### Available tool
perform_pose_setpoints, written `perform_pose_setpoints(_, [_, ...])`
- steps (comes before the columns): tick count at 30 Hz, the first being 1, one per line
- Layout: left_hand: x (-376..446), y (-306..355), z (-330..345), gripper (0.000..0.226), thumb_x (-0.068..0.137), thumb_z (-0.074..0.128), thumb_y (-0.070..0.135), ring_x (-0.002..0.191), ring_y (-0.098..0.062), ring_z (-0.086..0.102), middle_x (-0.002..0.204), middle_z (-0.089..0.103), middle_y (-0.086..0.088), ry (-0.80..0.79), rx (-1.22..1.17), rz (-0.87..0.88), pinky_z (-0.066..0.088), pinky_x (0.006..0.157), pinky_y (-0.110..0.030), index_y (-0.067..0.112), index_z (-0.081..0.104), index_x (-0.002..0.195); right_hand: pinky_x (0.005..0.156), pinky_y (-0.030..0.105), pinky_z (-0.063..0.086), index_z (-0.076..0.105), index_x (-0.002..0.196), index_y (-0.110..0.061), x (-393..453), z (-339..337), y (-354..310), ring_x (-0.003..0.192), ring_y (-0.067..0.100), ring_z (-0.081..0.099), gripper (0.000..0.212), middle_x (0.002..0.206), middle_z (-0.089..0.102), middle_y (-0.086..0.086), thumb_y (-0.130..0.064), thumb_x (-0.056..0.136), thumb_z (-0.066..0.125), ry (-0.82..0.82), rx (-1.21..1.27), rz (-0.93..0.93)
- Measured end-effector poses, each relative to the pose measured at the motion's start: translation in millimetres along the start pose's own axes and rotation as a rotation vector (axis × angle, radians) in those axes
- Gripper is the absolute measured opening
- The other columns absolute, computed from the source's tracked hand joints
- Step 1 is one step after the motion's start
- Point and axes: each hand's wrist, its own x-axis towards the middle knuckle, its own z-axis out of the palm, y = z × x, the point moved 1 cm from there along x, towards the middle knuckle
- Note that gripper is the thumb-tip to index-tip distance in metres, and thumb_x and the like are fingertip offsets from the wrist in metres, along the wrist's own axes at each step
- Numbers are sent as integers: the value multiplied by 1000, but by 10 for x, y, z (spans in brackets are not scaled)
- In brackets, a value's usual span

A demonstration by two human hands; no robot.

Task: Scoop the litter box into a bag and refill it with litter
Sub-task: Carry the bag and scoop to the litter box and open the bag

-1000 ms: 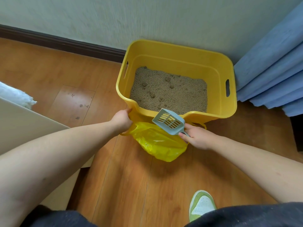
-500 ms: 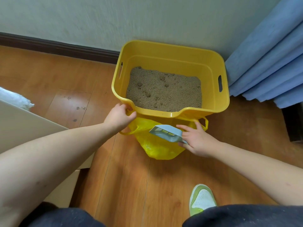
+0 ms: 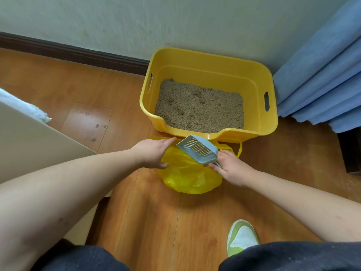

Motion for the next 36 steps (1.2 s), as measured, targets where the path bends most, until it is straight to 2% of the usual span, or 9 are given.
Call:
perform_pose_setpoints(3, [87,2,78,96,83,69,46,122,-29,54,152,37,-1,-27,-102,-59,50,88,-39,27,7,155,96,25,34,63,117,-20,5,-96,-61,117,15,51,37,123,61,0,-42,100,39,53,103,16])
perform_pose_setpoints(9, [174,158,225,83,88,64,23,129,-28,48,154,34,-4,-160,-163,-73,47,95,-38,21,15,154,69,38,49,61,92,-22,92,-256,-6,80,21,62,23,83,68,0,-42,96,49,119,-17,203])
perform_pose_setpoints(13, [192,197,301,64,92,51,9,128,-29,47,145,42,-10,-196,-229,-139,45,95,-37,17,27,151,67,33,44,58,112,-26,147,-265,-33,91,28,61,21,101,67,4,-33,93,53,22,-197,321])
perform_pose_setpoints(18, [154,247,273,52,93,48,5,114,-31,56,131,46,-11,-238,-197,-99,49,69,-36,17,42,143,69,31,46,64,112,-28,201,-171,-77,96,28,61,26,105,66,6,-26,90,49,-176,-263,362])
perform_pose_setpoints(22, [93,310,191,39,91,58,18,101,-33,59,120,45,-12,-240,-106,-26,47,76,-38,17,56,131,71,32,49,69,108,-29,284,-171,-119,96,29,62,27,104,68,7,-23,90,50,-158,-268,347])
perform_pose_setpoints(25, [26,320,15,22,86,65,26,95,-31,56,106,49,-12,-112,-17,224,40,68,-34,10,67,101,63,31,44,68,106,-24,314,-205,-143,93,33,63,28,99,66,10,-14,90,47,-77,-361,360])
perform_pose_setpoints(28, [-74,293,-116,15,70,75,29,73,-25,57,81,57,-5,110,316,609,38,58,-29,17,65,68,61,33,40,62,111,-16,300,-211,-164,93,33,63,30,100,64,11,-5,93,42,-23,-484,353])
perform_pose_setpoints(32, [-140,319,-50,20,79,65,18,82,-23,49,84,61,2,246,690,899,34,72,-33,23,62,60,66,36,41,59,113,-11,268,-209,-200,98,32,63,33,107,65,11,3,91,38,-17,-560,341])
perform_pose_setpoints(36, [-190,331,49,20,78,60,16,105,-24,50,97,66,1,143,864,1039,32,95,-39,23,69,61,71,38,48,60,110,-8,231,-232,-191,99,33,65,32,108,66,12,4,91,38,18,-578,376])
